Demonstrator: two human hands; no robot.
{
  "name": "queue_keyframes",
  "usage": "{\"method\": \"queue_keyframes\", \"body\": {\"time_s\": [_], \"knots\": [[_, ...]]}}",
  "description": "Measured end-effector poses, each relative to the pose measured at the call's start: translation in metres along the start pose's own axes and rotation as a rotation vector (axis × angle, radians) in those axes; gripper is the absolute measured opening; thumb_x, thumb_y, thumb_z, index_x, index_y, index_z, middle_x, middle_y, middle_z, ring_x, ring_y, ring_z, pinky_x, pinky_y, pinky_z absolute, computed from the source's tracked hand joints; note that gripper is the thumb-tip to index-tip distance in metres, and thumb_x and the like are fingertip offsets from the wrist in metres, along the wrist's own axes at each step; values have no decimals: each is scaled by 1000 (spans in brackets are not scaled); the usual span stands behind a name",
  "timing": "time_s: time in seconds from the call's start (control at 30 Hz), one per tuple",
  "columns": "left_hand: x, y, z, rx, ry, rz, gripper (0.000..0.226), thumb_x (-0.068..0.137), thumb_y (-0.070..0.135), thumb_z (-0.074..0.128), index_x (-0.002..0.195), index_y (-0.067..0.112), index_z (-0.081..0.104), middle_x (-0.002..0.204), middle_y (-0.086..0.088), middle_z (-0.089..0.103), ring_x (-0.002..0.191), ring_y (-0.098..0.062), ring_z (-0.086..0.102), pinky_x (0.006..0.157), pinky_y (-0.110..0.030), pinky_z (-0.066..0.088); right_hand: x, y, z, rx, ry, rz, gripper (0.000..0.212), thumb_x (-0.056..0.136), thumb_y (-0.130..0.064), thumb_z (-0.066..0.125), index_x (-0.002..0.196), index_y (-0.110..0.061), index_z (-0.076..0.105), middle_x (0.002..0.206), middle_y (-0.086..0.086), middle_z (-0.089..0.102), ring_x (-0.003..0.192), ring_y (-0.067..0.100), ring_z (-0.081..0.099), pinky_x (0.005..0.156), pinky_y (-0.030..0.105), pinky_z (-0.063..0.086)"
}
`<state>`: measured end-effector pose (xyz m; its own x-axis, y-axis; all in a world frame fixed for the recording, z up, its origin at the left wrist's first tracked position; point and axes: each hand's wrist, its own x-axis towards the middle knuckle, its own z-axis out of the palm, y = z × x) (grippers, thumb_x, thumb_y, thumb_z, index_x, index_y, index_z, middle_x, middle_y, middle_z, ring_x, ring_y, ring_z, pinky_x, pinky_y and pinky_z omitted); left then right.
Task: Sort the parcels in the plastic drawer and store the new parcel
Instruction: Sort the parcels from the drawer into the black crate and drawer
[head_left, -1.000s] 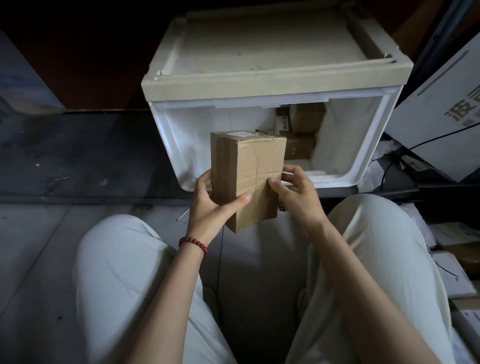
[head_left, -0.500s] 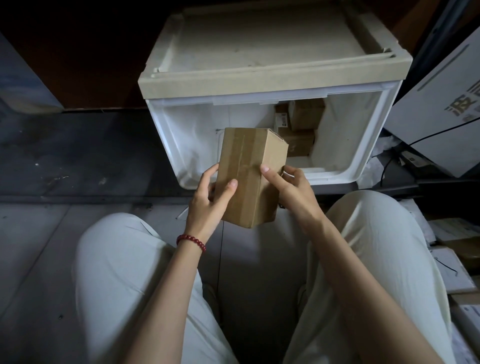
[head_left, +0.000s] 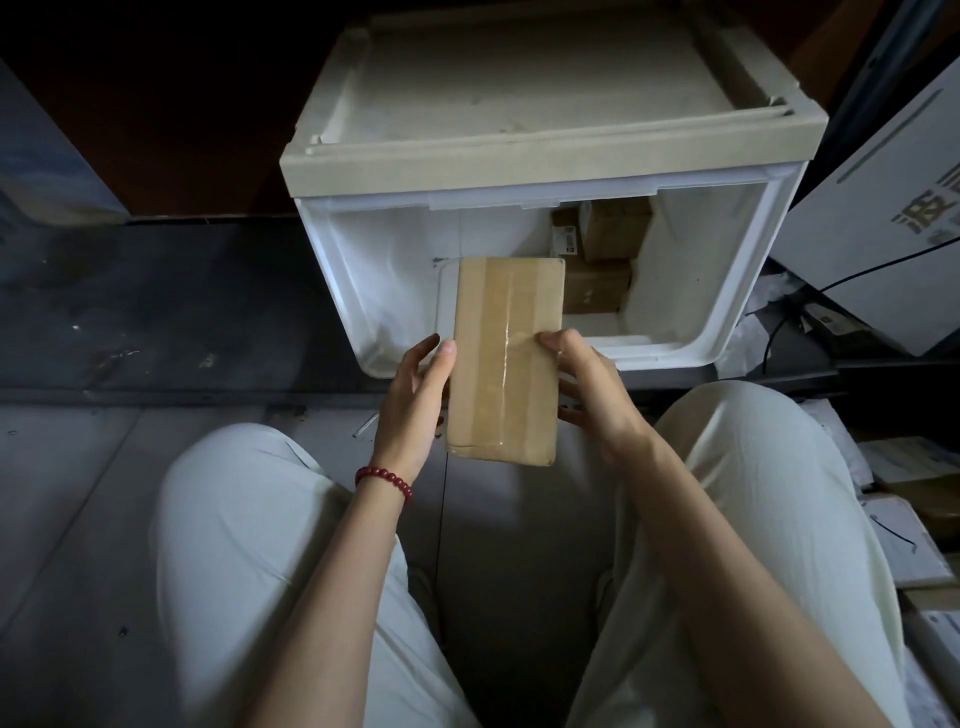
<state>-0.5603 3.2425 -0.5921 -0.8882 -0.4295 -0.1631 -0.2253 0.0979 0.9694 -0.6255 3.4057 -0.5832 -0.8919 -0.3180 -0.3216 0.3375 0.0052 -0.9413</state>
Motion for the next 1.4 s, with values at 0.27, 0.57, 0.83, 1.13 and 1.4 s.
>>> {"method": "queue_keyframes", "body": {"time_s": [0.27,0.57,0.83,1.13,1.4], "knots": [[-8,6,2,-28,-114,-68,77,74,82,44,128,27,52,118,7,62,105,-8,58,81,-31,49,-3,-2,4,129,-128,95,42,89,-47,45,107,-14,63,96,3,70,94,22,65,87,37,50],[-6,0,-3,23,20,26,72,67,68,63,129,38,41,114,14,61,101,-7,60,74,-26,49,-3,2,0,-39,53,-110,33,91,-32,64,118,-22,50,114,-2,61,99,12,63,76,33,58],[-2,-5,-5,140,31,69,55,81,62,59,129,48,36,112,7,63,98,-12,62,78,-36,54,-6,3,3,-94,-14,-101,72,73,-41,78,135,-25,45,124,-5,57,104,5,60,83,24,53],[-1,-4,-1,15,-64,-73,79,69,71,51,137,33,37,114,11,59,108,-12,57,94,-40,48,-6,3,6,30,-41,-53,61,88,-35,66,140,-22,39,131,-1,57,105,9,61,75,24,50],[-2,7,-5,86,-32,-11,87,51,79,66,124,34,53,117,6,62,106,-15,61,92,-45,52,-8,0,0,-40,-66,-132,38,95,-30,56,131,-20,48,116,-6,63,95,4,63,67,18,51]]}}
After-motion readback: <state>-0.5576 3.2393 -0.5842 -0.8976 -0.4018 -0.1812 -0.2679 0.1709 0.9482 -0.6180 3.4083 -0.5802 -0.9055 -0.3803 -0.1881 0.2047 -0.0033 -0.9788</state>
